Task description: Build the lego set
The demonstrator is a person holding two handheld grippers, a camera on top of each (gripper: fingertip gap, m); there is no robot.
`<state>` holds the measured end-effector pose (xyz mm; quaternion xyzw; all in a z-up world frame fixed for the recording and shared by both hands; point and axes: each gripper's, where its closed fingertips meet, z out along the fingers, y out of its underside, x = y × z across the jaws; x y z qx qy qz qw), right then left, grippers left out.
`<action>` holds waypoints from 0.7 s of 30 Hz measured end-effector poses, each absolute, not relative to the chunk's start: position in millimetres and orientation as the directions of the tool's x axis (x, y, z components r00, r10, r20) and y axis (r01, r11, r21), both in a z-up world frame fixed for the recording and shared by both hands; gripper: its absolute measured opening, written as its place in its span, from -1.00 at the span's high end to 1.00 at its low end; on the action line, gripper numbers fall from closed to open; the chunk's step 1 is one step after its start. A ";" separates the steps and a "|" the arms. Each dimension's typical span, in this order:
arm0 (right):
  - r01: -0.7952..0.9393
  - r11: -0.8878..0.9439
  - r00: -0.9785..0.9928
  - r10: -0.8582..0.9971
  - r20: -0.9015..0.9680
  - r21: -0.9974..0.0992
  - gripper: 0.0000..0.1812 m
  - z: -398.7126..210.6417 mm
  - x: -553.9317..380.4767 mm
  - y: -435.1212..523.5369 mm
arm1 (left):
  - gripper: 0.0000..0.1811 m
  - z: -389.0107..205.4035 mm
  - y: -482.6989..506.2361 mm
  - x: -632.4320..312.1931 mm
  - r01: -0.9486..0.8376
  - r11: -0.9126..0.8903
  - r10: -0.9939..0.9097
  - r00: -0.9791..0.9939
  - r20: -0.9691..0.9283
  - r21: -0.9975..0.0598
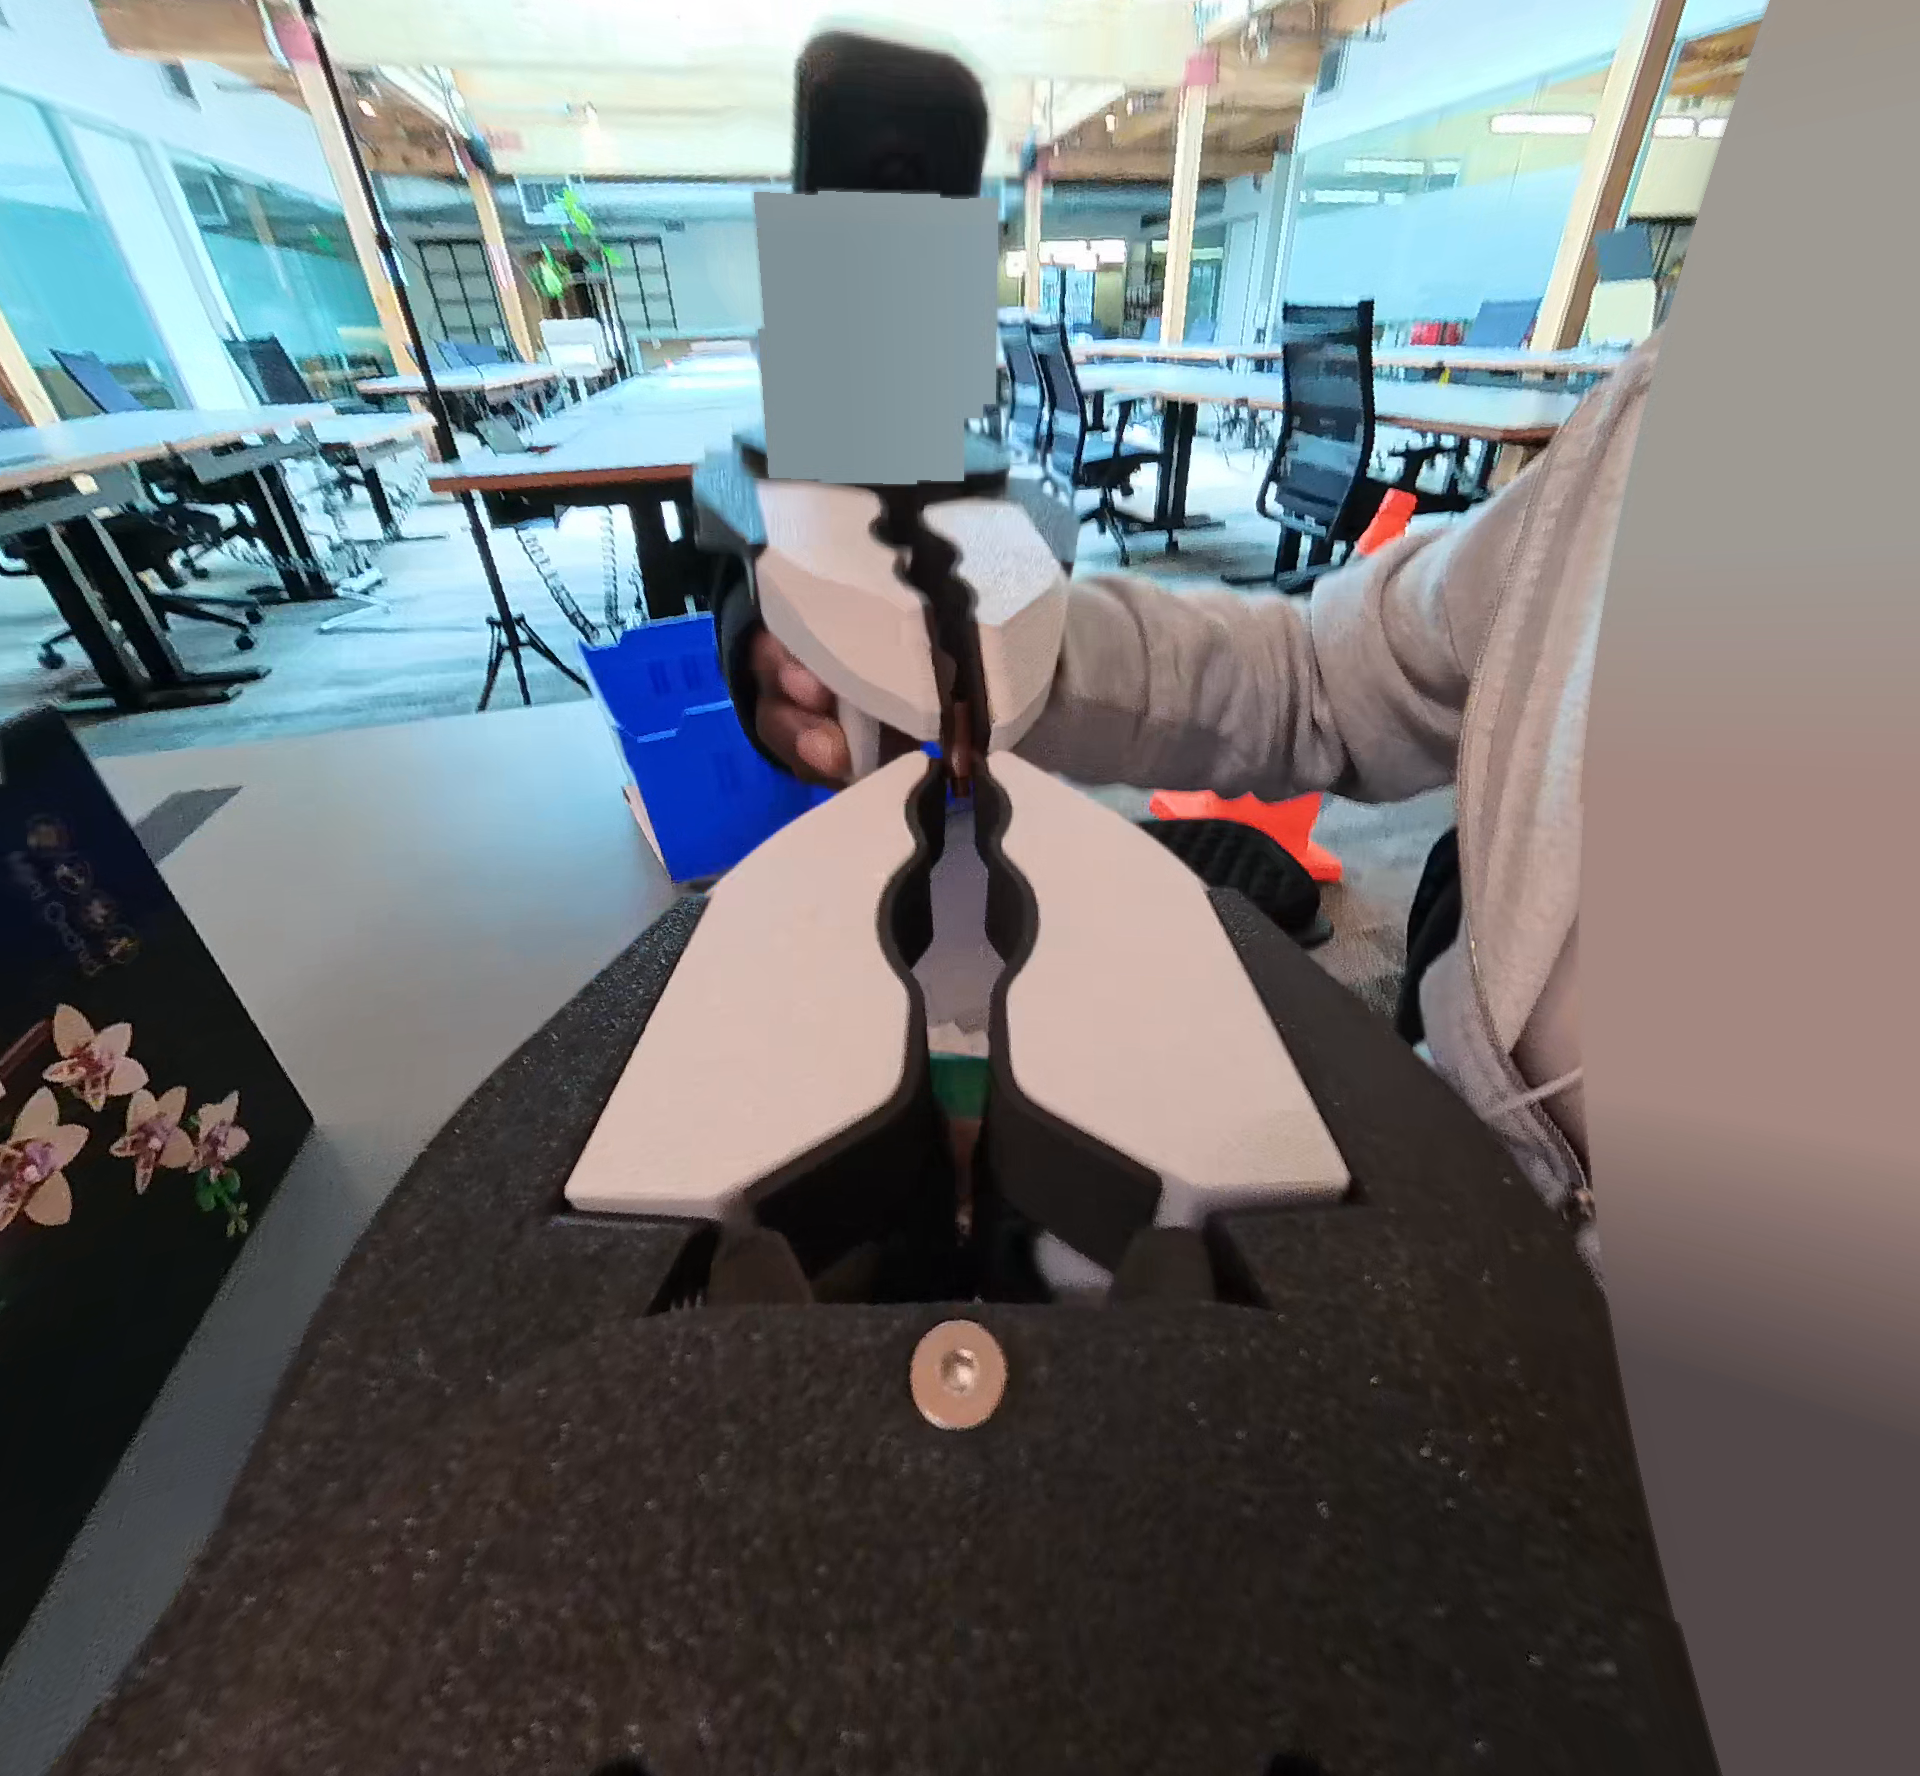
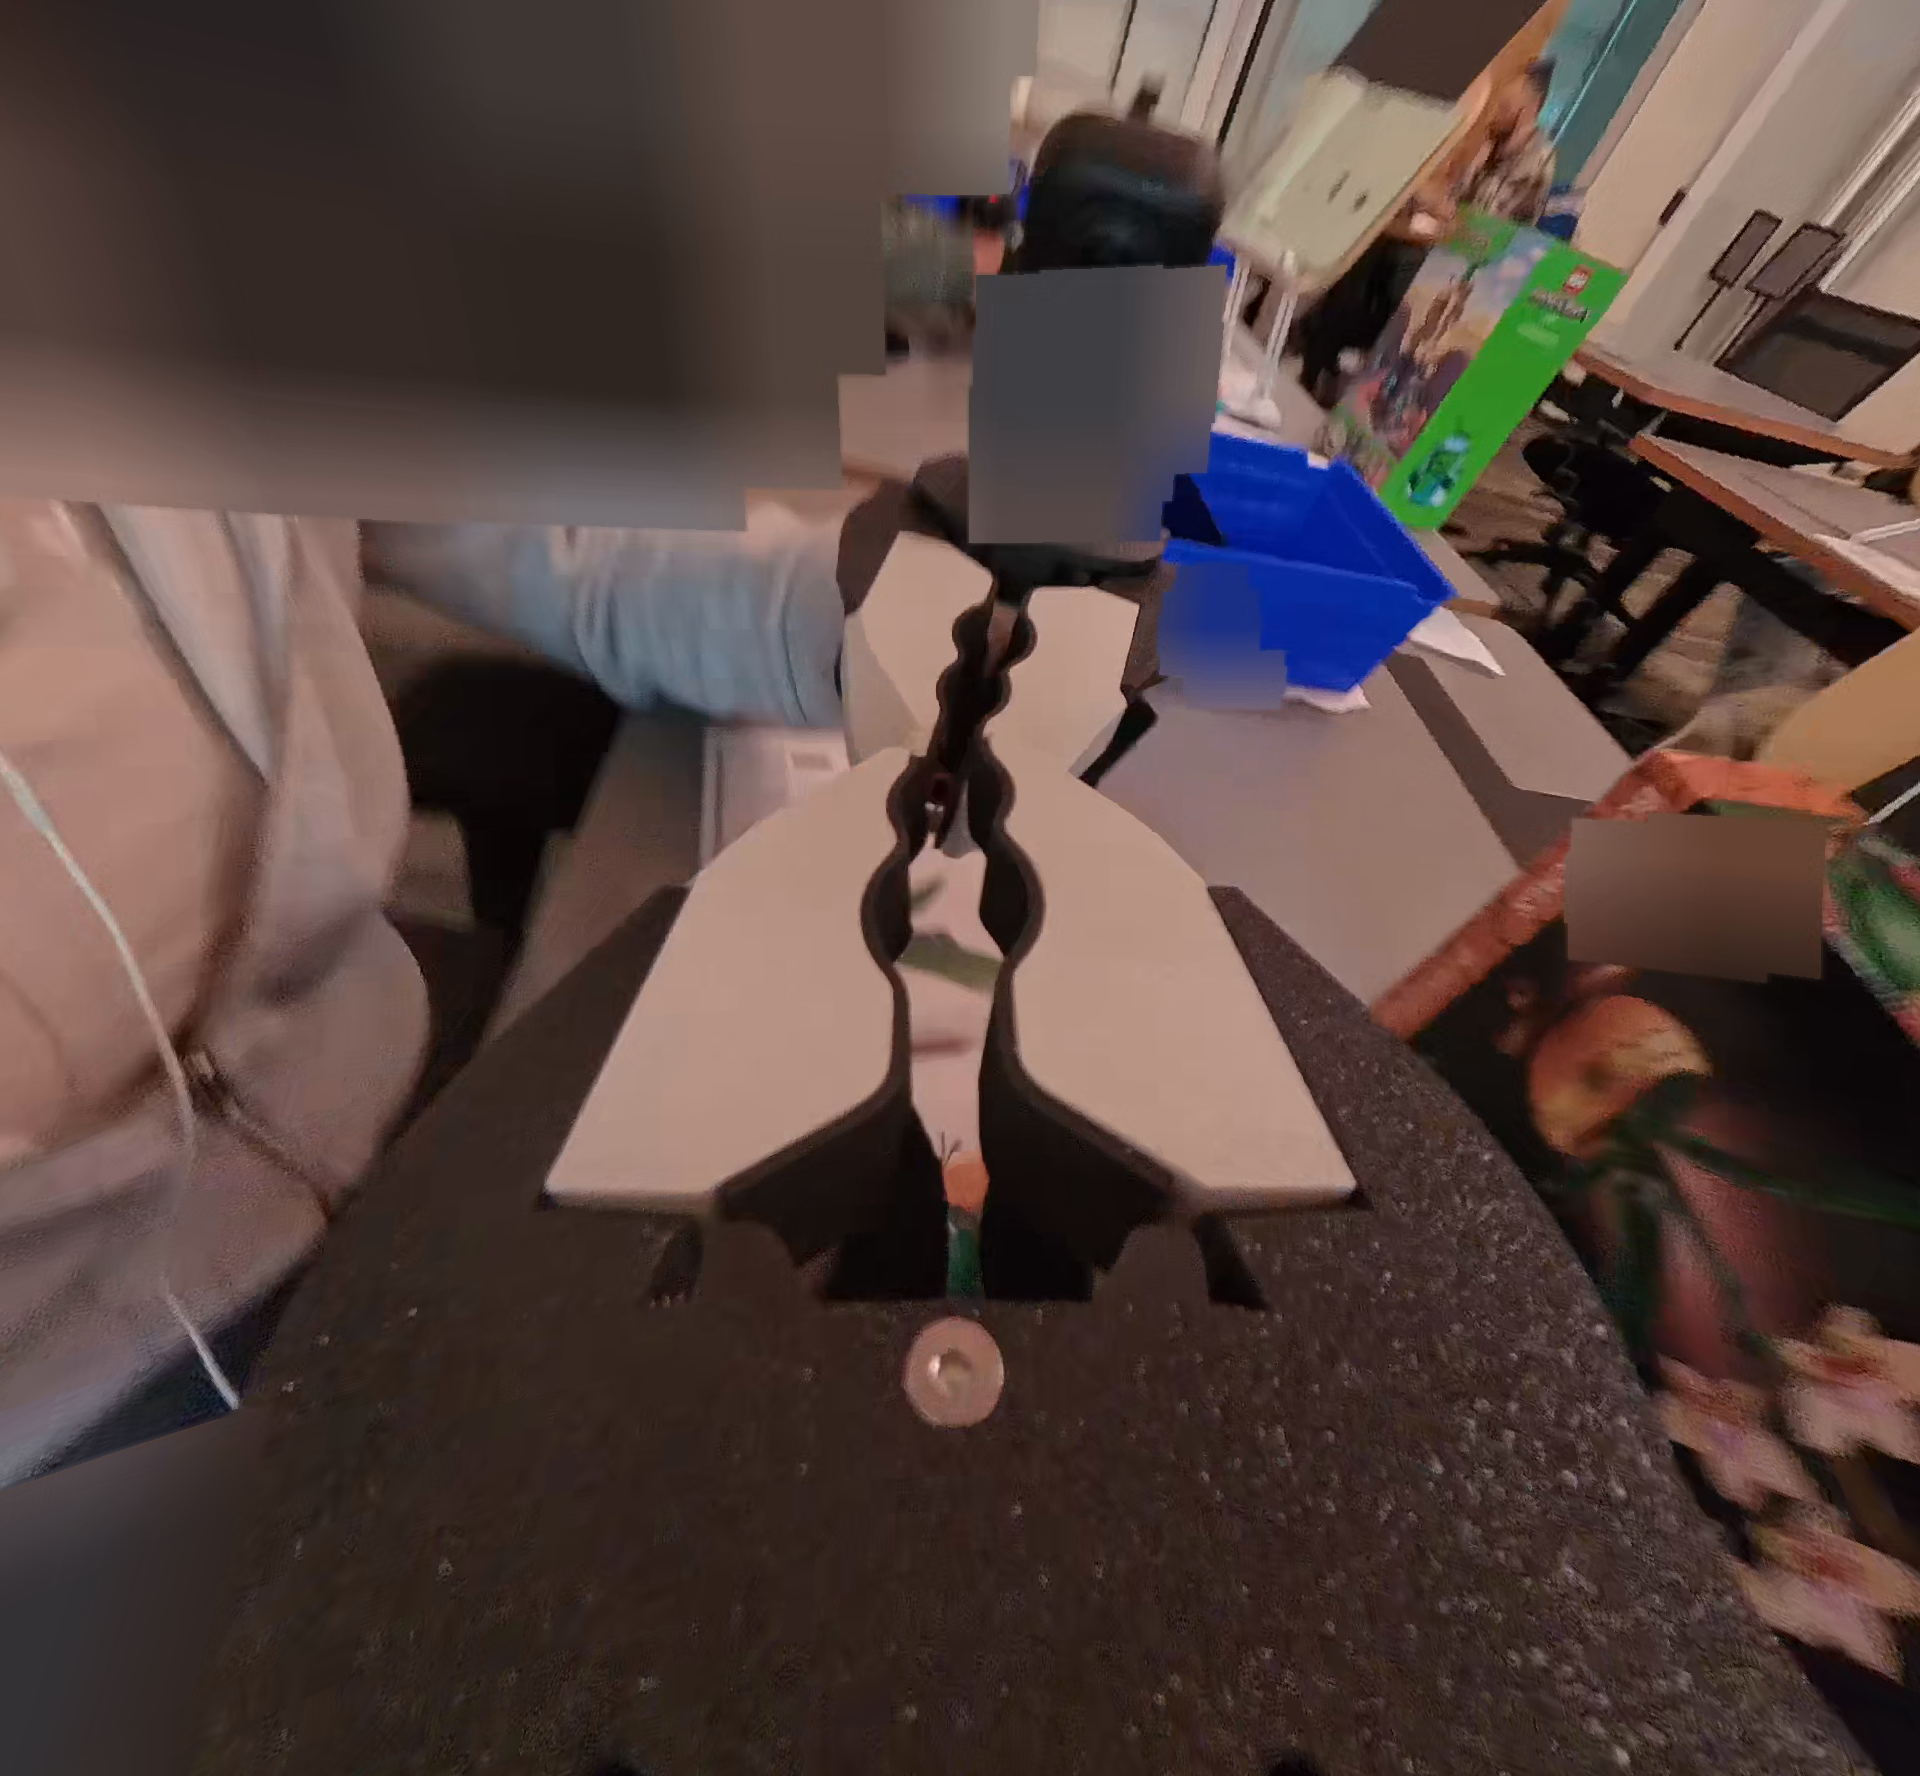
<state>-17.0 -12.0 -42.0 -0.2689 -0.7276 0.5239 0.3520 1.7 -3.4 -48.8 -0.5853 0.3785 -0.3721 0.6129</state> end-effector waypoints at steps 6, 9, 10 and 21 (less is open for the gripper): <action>0.081 0.805 -0.729 0.450 0.516 -0.588 0.89 -56.1 -1.1 -12.1 | 0.95 -64.9 -11.5 12.5 -0.052 -0.057 -0.935 0.354 0.036 -0.997; 0.044 0.875 -0.796 0.323 0.513 -0.482 0.92 -56.4 2.2 -17.3 | 0.95 -67.9 -15.5 15.9 -0.062 -0.080 -0.945 0.323 0.056 -0.995; 0.030 0.887 -0.813 0.290 0.505 -0.461 0.92 -57.4 3.1 -19.6 | 0.96 -67.9 -16.7 16.5 -0.061 -0.085 -0.947 0.314 0.061 -0.995; 0.000 0.931 -0.828 0.204 0.523 -0.364 0.95 -60.6 -2.8 -20.6 | 0.96 -63.7 -19.8 14.7 -0.017 -0.090 -0.957 0.279 0.081 -0.996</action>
